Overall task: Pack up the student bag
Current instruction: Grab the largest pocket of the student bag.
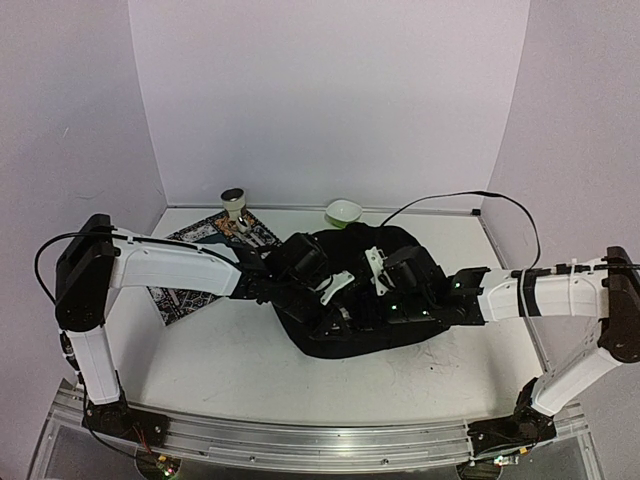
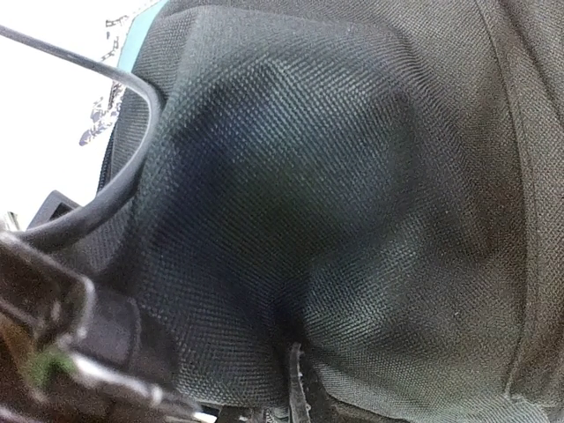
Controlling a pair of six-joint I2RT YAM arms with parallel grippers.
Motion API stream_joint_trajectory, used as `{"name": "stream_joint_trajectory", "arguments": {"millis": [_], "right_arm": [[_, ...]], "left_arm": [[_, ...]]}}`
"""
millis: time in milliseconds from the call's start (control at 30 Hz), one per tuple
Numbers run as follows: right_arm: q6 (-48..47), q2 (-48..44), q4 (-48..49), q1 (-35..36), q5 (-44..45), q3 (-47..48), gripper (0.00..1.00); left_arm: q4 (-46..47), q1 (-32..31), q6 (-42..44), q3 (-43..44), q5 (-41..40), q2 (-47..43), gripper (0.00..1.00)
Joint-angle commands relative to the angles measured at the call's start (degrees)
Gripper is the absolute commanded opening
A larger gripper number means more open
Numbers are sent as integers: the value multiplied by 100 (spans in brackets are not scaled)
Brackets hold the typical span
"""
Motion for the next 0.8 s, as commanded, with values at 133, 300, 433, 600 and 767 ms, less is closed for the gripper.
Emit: {"name": "stream_joint_trajectory", "arguments": {"millis": [133, 300, 433, 600, 767], "right_arm": [[-55, 21, -64, 13, 42, -11, 11], [-27, 2, -66, 19, 117, -105, 11], [63, -24, -80, 18, 239, -207, 11], [186, -28, -154, 15, 468, -250, 15], [340, -76, -224, 14, 492, -220, 38]], "left_arm": [[265, -1, -161, 388, -39, -57, 0], [259, 72, -225, 308, -324, -322, 0], [186, 150, -206, 133, -591, -645, 0], [-98, 185, -187, -128, -896, -1000, 0], [-233, 191, -223, -398, -1070, -1265, 0]]}}
